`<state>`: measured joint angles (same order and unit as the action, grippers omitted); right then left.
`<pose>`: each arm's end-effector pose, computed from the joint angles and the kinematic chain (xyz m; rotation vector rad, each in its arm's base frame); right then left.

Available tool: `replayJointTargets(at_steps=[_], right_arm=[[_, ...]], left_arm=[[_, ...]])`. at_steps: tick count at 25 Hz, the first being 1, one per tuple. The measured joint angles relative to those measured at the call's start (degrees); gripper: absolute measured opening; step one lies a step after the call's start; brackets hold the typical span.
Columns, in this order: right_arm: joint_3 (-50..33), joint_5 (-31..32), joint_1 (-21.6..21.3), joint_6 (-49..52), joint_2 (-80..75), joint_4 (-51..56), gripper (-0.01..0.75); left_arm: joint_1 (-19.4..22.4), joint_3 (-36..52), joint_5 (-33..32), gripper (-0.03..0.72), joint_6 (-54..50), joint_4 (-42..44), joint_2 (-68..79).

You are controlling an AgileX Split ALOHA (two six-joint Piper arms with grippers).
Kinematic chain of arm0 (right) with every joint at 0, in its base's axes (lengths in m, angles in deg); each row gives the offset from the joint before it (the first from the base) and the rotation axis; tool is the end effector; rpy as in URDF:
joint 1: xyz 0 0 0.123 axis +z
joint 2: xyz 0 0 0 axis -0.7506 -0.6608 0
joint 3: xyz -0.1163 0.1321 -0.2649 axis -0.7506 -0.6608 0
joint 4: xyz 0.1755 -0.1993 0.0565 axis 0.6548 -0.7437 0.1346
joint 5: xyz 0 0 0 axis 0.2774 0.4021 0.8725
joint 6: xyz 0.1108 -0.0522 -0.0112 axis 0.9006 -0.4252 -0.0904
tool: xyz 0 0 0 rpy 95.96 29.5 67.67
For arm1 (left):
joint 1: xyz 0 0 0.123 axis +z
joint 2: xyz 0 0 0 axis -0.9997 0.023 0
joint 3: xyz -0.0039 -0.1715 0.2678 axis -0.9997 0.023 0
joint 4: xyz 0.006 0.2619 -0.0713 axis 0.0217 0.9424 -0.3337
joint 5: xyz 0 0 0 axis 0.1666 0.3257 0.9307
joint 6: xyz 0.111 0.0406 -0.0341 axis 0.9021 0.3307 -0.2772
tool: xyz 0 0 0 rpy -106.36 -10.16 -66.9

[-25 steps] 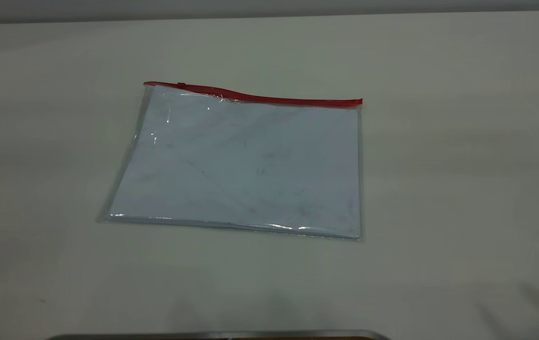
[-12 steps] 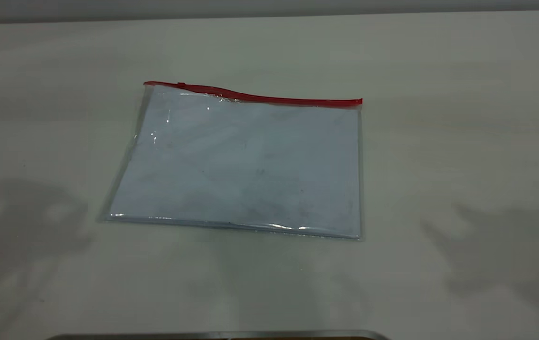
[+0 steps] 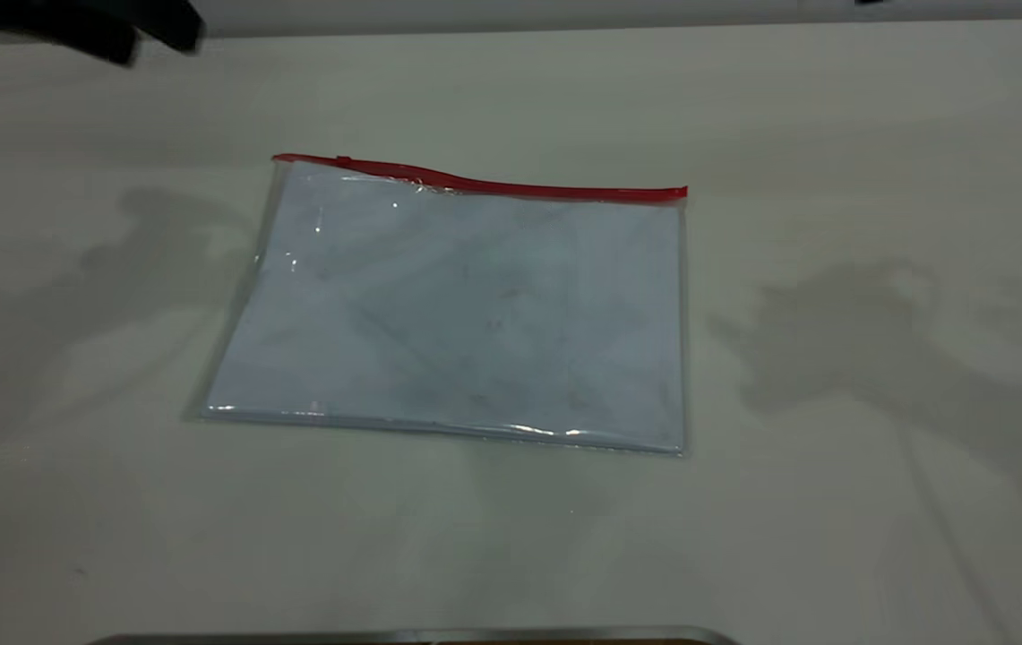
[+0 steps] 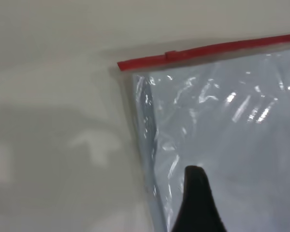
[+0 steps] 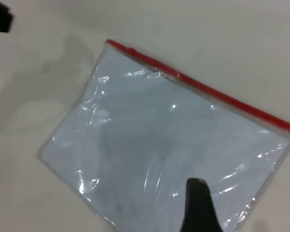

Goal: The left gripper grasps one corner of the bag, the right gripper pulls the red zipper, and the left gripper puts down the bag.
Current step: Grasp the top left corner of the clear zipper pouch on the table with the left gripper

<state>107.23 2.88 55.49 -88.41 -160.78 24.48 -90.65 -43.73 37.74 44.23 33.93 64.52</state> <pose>0.3441 0.1024 0.1715 -0.4504 2.3186 0.6432 0.4445 -0.0564 0.1334 0.2644 2.5631 -0.4268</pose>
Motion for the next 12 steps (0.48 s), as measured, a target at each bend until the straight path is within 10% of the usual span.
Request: replayJointTargets(at_steps=[12], right_arm=[[4.7, 0.1, 0.6, -0.2, -6.8, 1.5, 0.553]], left_arm=[[0.0, -20.7, -5.9, 0.588, 1.7, -0.1, 22.8]])
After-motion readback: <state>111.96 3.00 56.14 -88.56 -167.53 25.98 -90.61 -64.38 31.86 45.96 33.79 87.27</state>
